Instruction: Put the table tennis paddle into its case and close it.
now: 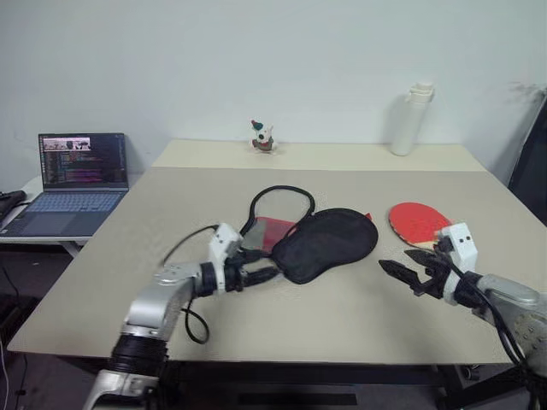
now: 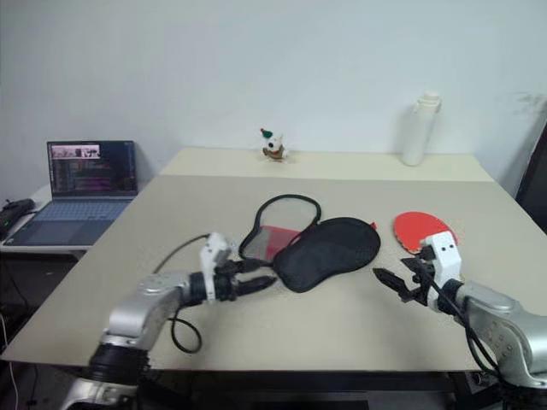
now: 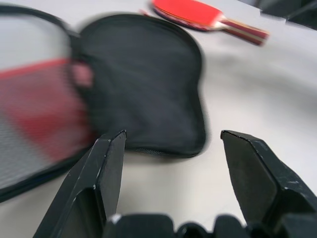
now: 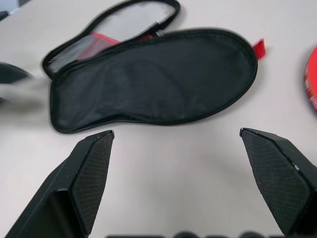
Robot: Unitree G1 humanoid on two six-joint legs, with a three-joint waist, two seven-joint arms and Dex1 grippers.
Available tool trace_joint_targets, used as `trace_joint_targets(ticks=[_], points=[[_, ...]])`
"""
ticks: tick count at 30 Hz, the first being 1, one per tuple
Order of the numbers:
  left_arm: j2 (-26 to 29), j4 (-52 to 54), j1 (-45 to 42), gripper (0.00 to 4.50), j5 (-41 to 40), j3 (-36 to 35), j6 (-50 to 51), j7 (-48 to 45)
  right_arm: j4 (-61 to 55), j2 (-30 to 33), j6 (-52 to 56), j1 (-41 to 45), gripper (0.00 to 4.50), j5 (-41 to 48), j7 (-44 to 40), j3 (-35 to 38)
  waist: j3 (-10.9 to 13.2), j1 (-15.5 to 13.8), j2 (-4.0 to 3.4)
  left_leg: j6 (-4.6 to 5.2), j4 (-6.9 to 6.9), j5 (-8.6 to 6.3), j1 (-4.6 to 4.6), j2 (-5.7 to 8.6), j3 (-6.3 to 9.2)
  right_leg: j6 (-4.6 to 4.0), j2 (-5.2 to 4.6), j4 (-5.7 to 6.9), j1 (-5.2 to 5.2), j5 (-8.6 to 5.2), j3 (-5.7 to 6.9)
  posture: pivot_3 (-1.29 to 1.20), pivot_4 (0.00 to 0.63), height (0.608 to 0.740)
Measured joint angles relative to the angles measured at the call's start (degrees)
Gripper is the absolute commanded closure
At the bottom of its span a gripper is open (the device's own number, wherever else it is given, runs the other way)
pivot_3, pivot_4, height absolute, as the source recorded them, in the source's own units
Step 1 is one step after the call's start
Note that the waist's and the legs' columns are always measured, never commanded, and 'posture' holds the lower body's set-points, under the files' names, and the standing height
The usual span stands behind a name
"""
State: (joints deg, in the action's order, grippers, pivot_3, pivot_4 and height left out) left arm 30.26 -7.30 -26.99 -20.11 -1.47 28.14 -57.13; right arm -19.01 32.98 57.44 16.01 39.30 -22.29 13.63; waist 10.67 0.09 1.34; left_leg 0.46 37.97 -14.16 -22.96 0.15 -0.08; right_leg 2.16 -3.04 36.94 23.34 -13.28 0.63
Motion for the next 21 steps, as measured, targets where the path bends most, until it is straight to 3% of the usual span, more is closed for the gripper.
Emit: trace_joint_targets(ticks=[9, 21], points=[[2.94, -0.61, -0.02, 1.20, -0.30, -1.41, -1.10, -0.74, 13.45, -11.82, 0.94, 7.84, 0.00, -4.99, 10.27, -2.87, 0.01, 0.05, 0.01, 0.00, -0.05, -0.01, -0.07, 0.10, 0.00, -0.07, -0.09, 0.05, 0.09, 0.09, -0.03, 0.00, 0.150, 0.740], [2.63, 0.32, -0.08, 1.20, -0.49, -1.67, -1.04, 0.28, 18.27, -22.21, 0.06, 13.26, 0.00, -7.75, 12.33, -4.61, 0.01, 0.91, 0.01, 0.01, -0.07, -0.01, -0.03, -0.02, -0.01, -0.08, 0.01, 0.13, 0.13, 0.10, -0.04, 0.00, 0.150, 0.740]])
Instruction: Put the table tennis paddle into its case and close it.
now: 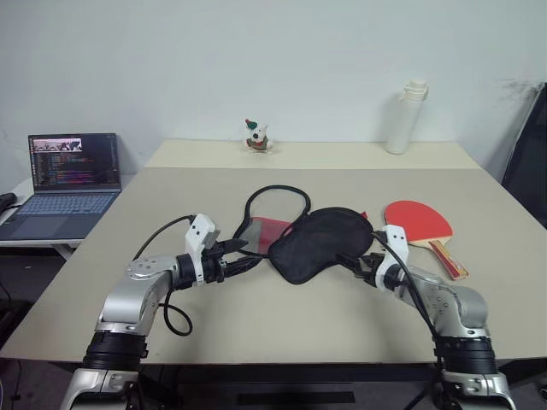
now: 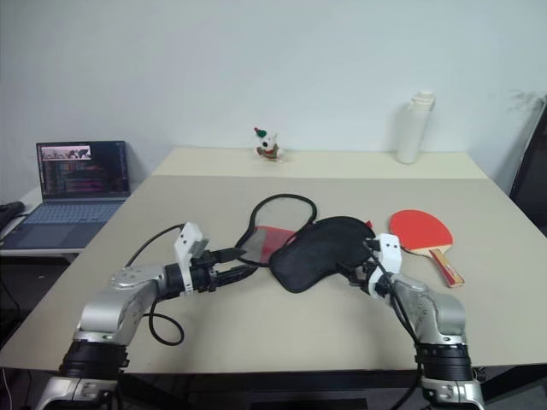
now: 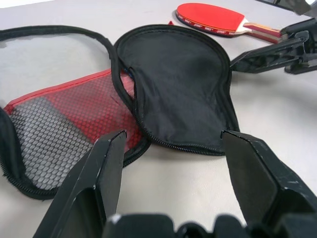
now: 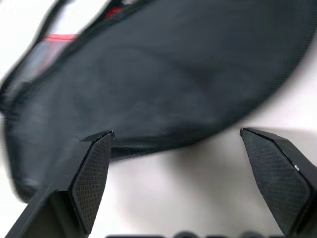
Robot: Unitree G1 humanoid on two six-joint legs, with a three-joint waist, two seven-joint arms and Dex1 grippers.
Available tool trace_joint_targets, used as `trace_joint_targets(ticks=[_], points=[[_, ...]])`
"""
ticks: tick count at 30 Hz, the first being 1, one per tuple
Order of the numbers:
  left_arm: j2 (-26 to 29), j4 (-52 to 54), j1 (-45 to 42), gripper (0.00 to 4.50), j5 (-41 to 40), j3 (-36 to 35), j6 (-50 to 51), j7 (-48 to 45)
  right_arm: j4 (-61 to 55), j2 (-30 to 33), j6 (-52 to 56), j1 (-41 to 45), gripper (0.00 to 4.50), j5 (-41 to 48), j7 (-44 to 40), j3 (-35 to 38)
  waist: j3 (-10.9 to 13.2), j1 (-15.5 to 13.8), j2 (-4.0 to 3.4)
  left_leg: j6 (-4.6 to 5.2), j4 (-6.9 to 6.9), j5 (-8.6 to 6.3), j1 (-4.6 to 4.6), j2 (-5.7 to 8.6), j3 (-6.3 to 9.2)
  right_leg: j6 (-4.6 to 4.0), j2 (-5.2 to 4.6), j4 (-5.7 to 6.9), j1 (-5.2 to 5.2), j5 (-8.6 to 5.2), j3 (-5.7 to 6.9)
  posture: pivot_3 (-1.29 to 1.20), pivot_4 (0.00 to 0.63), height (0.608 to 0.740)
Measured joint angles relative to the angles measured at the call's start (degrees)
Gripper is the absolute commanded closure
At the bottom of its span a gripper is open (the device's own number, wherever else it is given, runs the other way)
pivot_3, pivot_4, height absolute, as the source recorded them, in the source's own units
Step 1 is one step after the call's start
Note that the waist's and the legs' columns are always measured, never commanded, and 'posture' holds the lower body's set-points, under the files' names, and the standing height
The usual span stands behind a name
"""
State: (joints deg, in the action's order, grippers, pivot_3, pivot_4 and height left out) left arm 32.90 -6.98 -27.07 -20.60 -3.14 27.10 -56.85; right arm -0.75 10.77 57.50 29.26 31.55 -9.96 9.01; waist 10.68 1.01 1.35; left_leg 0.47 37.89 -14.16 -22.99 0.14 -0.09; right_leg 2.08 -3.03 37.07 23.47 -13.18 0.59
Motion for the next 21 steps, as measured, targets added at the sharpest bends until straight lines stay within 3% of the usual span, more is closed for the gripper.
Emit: trace_joint_targets(ticks=[6, 9, 15, 17, 19, 21], points=[[-0.54, 0.06, -0.04, 1.20, 0.01, 0.05, 0.00, 0.08, 1.93, -5.39, -0.94, 3.63, 0.00, -0.89, 0.68, -1.44, 0.00, 0.37, 0.00, 0.00, 0.00, 0.00, -0.02, 0.05, -0.01, 0.00, -0.04, -0.01, 0.02, 0.01, -0.01, 0.00, 0.150, 0.740], [-0.59, 0.06, -0.05, 1.17, 0.04, 0.26, -0.01, 0.09, 2.08, -6.80, -1.51, 4.27, 0.55, -1.26, 0.92, -2.16, 0.00, 0.36, 0.00, 0.00, 0.00, 0.00, -0.02, 0.06, 0.01, 0.00, -0.05, -0.02, 0.02, 0.01, 0.00, 0.00, 0.150, 0.740], [-0.59, 0.36, -0.04, 1.17, 0.18, 0.46, -0.12, 0.13, 1.39, -6.40, 0.54, 4.30, 2.63, -0.50, 0.88, -1.02, 0.01, 0.38, -0.01, 0.00, -0.01, 0.00, -0.03, 0.07, 0.02, 0.00, -0.07, -0.01, 0.02, 0.01, 0.00, 0.00, 0.150, 0.740], [-0.59, 0.73, -0.04, 1.17, 0.20, 0.49, -0.24, 0.16, 0.02, -5.04, 3.41, 5.05, 3.22, 1.34, 0.76, 0.65, 0.01, 0.38, -0.02, 0.00, -0.01, 0.00, -0.02, 0.07, 0.00, 0.00, -0.08, -0.02, 0.02, 0.01, -0.02, 0.00, 0.150, 0.740], [-0.59, 0.79, 0.03, 1.17, 0.27, 0.63, -0.39, 0.10, -2.62, -2.64, 8.50, 5.96, 3.50, 4.94, 0.01, 3.29, 0.02, 0.32, -0.04, 0.00, -0.01, 0.00, -0.04, 0.07, 0.03, -0.01, -0.08, -0.02, 0.03, 0.01, 0.01, 0.00, 0.150, 0.740], [-0.58, 0.79, 0.04, 1.17, 0.32, 0.63, -0.50, 0.08, -4.69, 0.23, 12.93, 6.75, 4.15, 7.90, -0.25, 6.35, 0.02, 0.26, -0.04, 0.00, -0.01, 0.00, -0.07, 0.09, 0.03, 0.00, -0.11, -0.05, 0.03, 0.01, 0.01, 0.00, 0.150, 0.740]])
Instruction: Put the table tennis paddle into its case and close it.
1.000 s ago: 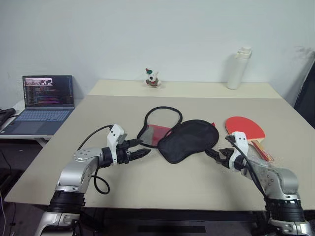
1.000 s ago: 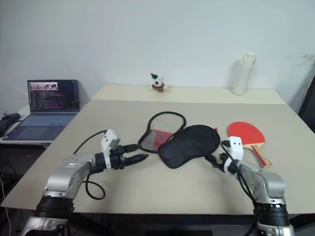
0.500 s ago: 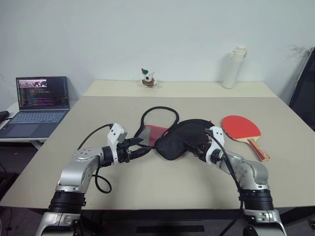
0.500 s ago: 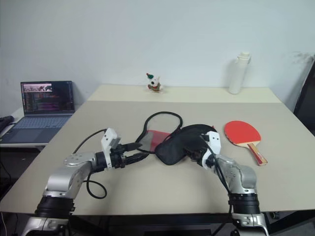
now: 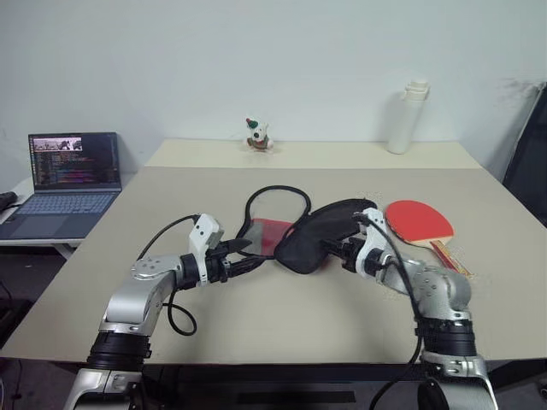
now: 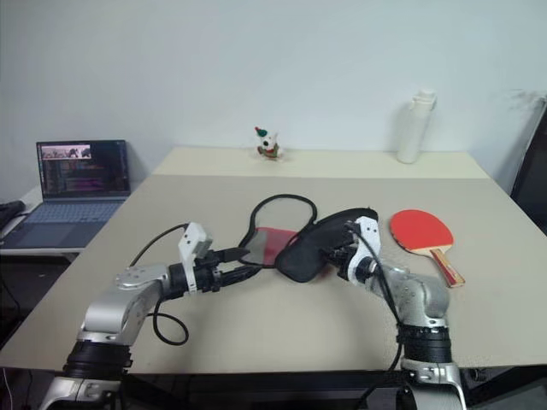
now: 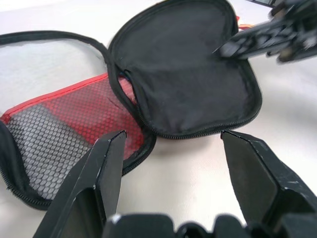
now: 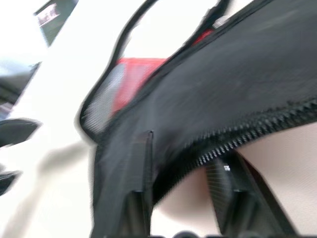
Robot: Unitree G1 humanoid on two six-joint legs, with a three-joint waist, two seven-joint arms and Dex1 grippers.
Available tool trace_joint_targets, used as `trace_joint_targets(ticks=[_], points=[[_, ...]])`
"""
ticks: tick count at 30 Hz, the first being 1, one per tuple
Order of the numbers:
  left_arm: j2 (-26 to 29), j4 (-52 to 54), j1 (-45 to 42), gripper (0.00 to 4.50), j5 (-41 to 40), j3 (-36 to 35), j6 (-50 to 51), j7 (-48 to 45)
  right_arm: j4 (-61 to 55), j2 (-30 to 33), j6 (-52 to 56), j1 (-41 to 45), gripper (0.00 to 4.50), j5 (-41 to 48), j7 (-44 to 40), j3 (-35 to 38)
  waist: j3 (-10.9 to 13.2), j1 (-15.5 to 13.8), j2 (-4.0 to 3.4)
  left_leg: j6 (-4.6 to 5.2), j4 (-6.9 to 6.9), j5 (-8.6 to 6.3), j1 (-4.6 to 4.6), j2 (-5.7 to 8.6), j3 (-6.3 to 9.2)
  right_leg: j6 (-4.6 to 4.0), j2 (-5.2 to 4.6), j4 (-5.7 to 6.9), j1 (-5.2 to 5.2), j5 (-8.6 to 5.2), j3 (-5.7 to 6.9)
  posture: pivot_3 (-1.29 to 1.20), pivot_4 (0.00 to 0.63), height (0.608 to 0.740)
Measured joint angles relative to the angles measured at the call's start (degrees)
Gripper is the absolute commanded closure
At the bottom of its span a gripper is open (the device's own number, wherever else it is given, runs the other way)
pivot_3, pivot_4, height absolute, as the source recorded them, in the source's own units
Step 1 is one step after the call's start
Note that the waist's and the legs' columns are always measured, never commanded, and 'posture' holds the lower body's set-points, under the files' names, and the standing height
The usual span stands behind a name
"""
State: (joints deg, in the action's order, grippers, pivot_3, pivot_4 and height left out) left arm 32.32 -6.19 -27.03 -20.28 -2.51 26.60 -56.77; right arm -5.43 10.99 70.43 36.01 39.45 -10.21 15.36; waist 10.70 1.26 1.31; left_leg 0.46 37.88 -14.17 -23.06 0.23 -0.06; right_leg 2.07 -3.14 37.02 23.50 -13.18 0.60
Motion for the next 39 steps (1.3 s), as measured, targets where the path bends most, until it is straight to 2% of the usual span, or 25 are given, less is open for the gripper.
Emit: trace_joint_targets(ticks=[1, 2, 6, 11, 16, 24, 31, 34, 39], points=[[0.00, 0.00, -0.01, 1.17, 0.01, 0.02, -0.12, -0.02, -0.73, 0.94, 1.81, 0.52, 4.46, 0.98, -0.02, 1.54, 0.00, 0.04, 0.00, 0.00, 0.00, 0.00, 0.00, 0.00, -0.02, 0.00, 0.00, -0.01, 0.00, 0.00, -0.01, 0.00, 0.150, 0.740], [0.00, 0.00, -0.02, 1.17, 0.04, 0.13, -0.36, -0.06, -1.59, 2.27, 4.02, 0.91, 4.49, 2.51, -0.17, 2.89, 0.00, 0.07, 0.00, 0.00, -0.01, 0.00, 0.00, 0.00, -0.02, 0.00, 0.00, -0.02, 0.00, 0.00, -0.01, 0.00, 0.150, 0.740], [0.00, -0.02, -0.02, 1.17, 0.14, 0.71, -0.77, -0.16, -3.33, 6.47, 10.47, 1.04, 4.49, 6.19, -1.87, 5.61, 0.00, 0.12, 0.00, 0.00, -0.04, 0.00, 0.00, -0.03, 0.00, 0.00, 0.01, -0.01, 0.01, -0.01, 0.00, 0.00, 0.150, 0.740], [0.00, -0.13, -0.35, 1.17, 0.22, 1.09, -0.90, -0.19, -3.24, 9.73, 11.92, -0.45, 4.49, 6.70, -3.51, 5.79, 0.00, 0.20, 0.00, 0.00, -0.04, 0.00, 0.00, -0.02, -0.05, 0.01, 0.03, -0.03, 0.01, -0.01, -0.02, 0.00, 0.150, 0.740], [0.01, -0.36, -0.82, 1.17, 0.46, 1.94, -1.28, -0.29, 2.55, 13.98, 6.30, -0.73, 4.49, 2.32, -6.17, 2.51, 0.00, 0.20, 0.00, 0.01, -0.02, 0.00, 0.00, 0.01, -0.08, 0.07, 0.03, -0.05, 0.00, -0.04, -0.02, 0.00, 0.150, 0.740], [0.09, -1.16, -1.12, 1.17, 1.21, 2.23, -2.24, -0.38, 18.21, 24.72, -4.55, 3.22, 4.49, -5.78, -15.45, -3.50, 0.02, 0.19, 0.02, 0.01, -0.04, 0.00, -0.03, 0.02, -0.09, 0.05, 0.04, -0.08, 0.02, -0.03, -0.02, 0.00, 0.150, 0.740], [0.20, -1.16, -1.12, 1.17, 1.41, 2.24, -2.40, -0.88, 21.34, 25.55, -8.05, 3.31, 4.49, -9.24, -20.14, -6.99, 0.02, 0.25, 0.03, 0.01, -0.03, 0.00, -0.03, 0.01, -0.09, 0.05, 0.04, -0.06, 0.02, -0.03, -0.03, 0.00, 0.150, 0.740], [0.21, -1.16, -1.12, 1.17, 1.48, 2.25, -2.56, -1.30, 21.91, 24.77, -10.06, 3.44, 3.91, -10.82, -19.42, -7.03, 0.02, 0.24, 0.03, 0.01, -0.02, 0.00, -0.03, 0.01, -0.09, 0.05, 0.03, -0.06, 0.02, -0.02, -0.03, 0.00, 0.150, 0.740], [0.41, -1.18, -1.13, 1.17, 1.78, 2.27, -3.23, -1.48, 22.42, 27.13, -16.23, 3.42, 2.12, -15.57, -19.47, -7.68, 0.03, 0.20, 0.02, 0.01, -0.03, 0.00, -0.06, 0.03, -0.09, 0.04, 0.02, -0.09, 0.03, -0.02, -0.02, 0.00, 0.150, 0.740]])
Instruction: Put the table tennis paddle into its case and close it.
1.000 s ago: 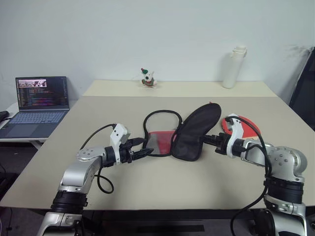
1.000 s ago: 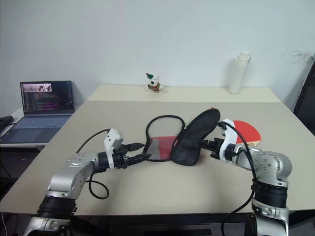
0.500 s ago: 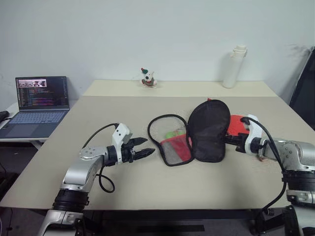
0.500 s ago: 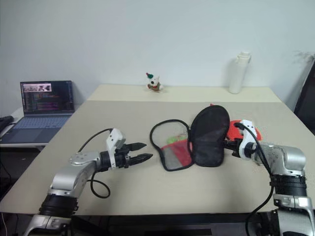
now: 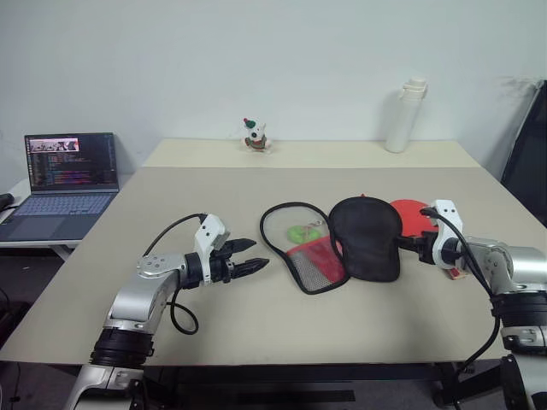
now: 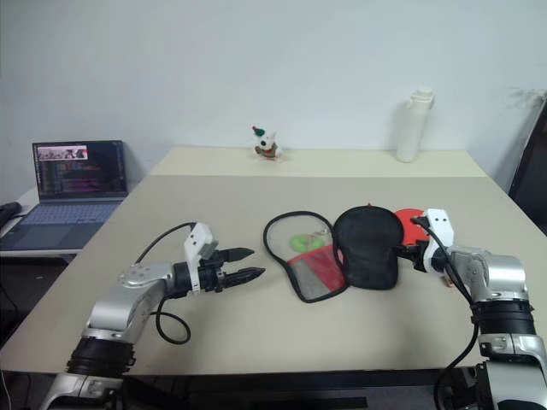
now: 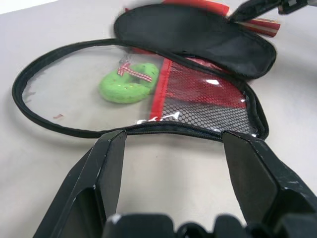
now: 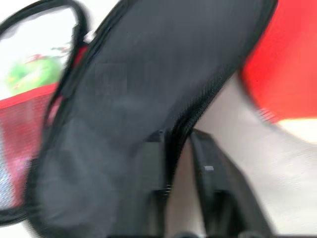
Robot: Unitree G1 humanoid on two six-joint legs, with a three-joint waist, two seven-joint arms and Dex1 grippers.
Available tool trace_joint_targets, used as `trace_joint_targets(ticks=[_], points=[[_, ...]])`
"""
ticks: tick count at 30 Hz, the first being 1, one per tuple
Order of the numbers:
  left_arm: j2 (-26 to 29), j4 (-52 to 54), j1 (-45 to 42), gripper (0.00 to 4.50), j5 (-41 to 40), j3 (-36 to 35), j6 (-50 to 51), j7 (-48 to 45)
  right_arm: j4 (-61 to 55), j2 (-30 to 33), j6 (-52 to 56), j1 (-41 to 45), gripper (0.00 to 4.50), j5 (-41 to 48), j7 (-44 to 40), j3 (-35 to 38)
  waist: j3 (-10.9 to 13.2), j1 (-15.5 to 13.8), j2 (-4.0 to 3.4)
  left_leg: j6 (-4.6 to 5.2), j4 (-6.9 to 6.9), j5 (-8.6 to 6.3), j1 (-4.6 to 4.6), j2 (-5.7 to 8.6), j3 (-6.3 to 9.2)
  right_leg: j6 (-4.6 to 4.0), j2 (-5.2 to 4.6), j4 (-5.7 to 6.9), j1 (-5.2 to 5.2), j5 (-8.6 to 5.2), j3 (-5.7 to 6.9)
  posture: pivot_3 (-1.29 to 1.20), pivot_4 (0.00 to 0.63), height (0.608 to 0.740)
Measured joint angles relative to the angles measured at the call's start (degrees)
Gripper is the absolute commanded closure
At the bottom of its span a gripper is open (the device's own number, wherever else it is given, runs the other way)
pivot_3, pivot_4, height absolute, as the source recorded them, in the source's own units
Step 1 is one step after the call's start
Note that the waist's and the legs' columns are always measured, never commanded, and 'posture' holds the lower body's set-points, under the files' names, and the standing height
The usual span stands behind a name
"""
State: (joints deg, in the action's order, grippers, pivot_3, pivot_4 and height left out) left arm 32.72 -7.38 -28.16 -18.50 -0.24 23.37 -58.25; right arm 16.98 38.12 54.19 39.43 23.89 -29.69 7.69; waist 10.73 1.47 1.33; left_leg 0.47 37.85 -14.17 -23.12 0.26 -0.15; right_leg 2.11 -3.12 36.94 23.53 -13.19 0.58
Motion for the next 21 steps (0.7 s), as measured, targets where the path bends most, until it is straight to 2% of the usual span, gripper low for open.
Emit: trace_joint_targets(ticks=[6, 13, 21], points=[[0.24, -0.09, -0.11, 1.17, 0.50, 0.03, -0.10, -0.10, -3.11, 7.89, -7.29, -2.09, 0.14, -3.66, -5.86, -1.14, 0.00, -0.08, 0.00, 0.00, 0.00, 0.00, 0.00, -0.01, 0.01, 0.05, 0.00, -0.01, 0.00, -0.03, 0.01, 0.00, 0.150, 0.740], [-0.28, -0.53, -3.01, 1.17, 0.54, 1.43, -0.10, -1.35, 0.89, 9.03, -9.56, -4.12, 0.06, -5.03, -7.53, 0.02, 0.01, -0.06, 0.01, 0.00, 0.05, 0.00, 0.02, -0.01, -0.02, 0.05, 0.01, 0.02, -0.02, -0.02, -0.02, 0.00, 0.150, 0.740], [-1.30, -2.39, -7.06, 1.17, 0.65, 2.84, -1.17, -2.68, 21.51, 5.72, -17.67, -0.61, 0.06, -9.39, -4.19, 0.07, 0.03, 0.17, 0.00, 0.00, 0.02, 0.00, 0.04, 0.01, -0.10, 0.00, 0.01, 0.04, -0.01, 0.01, -0.08, 0.00, 0.150, 0.740]])
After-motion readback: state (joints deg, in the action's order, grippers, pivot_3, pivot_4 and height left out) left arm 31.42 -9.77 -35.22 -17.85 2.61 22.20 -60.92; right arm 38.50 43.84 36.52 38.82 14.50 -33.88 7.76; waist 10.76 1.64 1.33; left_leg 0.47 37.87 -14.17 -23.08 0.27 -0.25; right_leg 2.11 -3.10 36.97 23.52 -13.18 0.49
